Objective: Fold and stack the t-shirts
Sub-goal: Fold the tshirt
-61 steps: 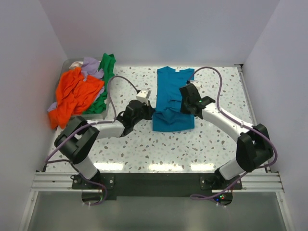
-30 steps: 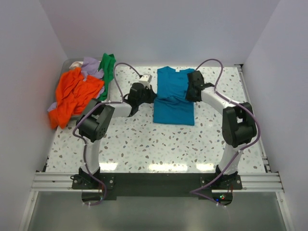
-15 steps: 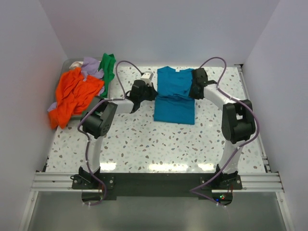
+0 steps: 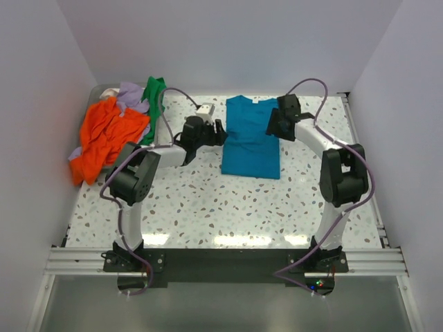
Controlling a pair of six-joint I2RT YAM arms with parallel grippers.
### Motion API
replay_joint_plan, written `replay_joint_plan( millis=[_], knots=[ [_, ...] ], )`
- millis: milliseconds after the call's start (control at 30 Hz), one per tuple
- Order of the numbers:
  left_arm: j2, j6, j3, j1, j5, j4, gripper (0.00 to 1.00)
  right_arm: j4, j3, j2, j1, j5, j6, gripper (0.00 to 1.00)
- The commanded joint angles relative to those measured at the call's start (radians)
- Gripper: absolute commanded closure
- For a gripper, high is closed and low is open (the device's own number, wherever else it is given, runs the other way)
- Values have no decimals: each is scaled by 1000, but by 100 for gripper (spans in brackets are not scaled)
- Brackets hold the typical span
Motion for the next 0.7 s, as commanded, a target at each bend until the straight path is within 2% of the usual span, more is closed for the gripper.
replay_joint_plan(
  millis=[0, 167, 400, 500, 667],
  knots=[
    [-96, 29, -82, 5, 6, 46, 35, 31, -50, -120, -3, -30, -6, 35],
    [-171, 10, -199, -9, 33, 75, 37, 60, -208, -211, -1, -83, 9, 38],
    [-280, -8, -360, -65, -6, 69, 37, 46, -371, -337, 29, -41, 23, 41],
    [-303, -2, -380, -87, -4, 46, 37, 54, -427, -368, 29, -47, 29, 44],
    [-336, 15, -383, -127, -26, -17, 40, 52, -474, -371, 45, -70, 34, 55]
  ],
)
